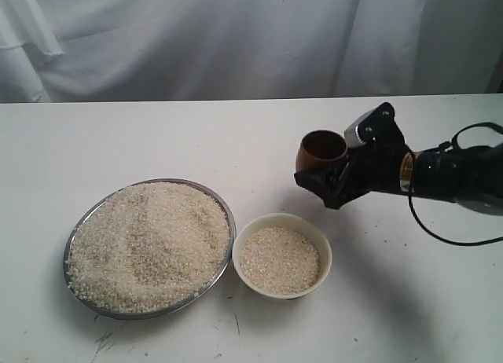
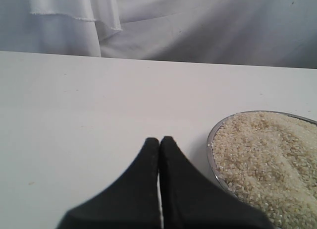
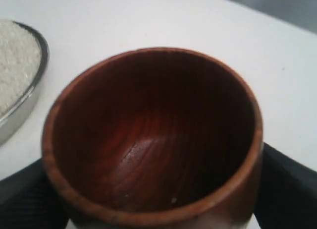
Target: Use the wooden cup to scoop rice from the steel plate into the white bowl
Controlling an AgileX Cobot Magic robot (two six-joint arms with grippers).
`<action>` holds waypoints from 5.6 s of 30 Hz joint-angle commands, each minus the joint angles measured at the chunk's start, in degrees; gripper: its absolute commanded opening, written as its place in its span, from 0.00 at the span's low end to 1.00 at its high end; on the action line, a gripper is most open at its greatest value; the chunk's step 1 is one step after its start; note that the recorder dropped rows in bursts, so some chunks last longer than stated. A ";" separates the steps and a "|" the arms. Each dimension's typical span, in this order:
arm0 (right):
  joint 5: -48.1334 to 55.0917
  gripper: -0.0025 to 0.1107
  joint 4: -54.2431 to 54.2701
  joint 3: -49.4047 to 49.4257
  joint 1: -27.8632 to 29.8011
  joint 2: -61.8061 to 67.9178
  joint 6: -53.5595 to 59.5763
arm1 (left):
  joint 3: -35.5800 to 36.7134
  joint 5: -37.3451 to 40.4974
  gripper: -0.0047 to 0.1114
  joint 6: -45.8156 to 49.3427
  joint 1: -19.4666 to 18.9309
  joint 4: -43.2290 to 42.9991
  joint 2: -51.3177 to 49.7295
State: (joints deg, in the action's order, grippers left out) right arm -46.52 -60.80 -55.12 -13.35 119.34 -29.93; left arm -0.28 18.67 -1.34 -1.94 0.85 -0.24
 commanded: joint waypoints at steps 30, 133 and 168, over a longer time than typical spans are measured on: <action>11.43 0.02 -10.17 -10.34 -30.07 -6.66 -16.02 | 0.28 -0.40 0.04 0.00 -0.11 0.09 0.24; 22.66 0.58 -39.15 -23.63 -33.98 -0.53 -55.87 | 0.28 -0.40 0.04 0.00 -0.11 0.09 0.24; 23.39 0.41 -39.15 -24.52 -33.99 -0.53 -59.69 | 0.28 -0.40 0.04 0.00 -0.11 0.09 0.24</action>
State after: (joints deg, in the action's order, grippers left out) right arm -20.01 -100.02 -79.11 -47.29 119.74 -83.52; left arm -0.28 18.67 -1.34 -1.94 0.85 -0.24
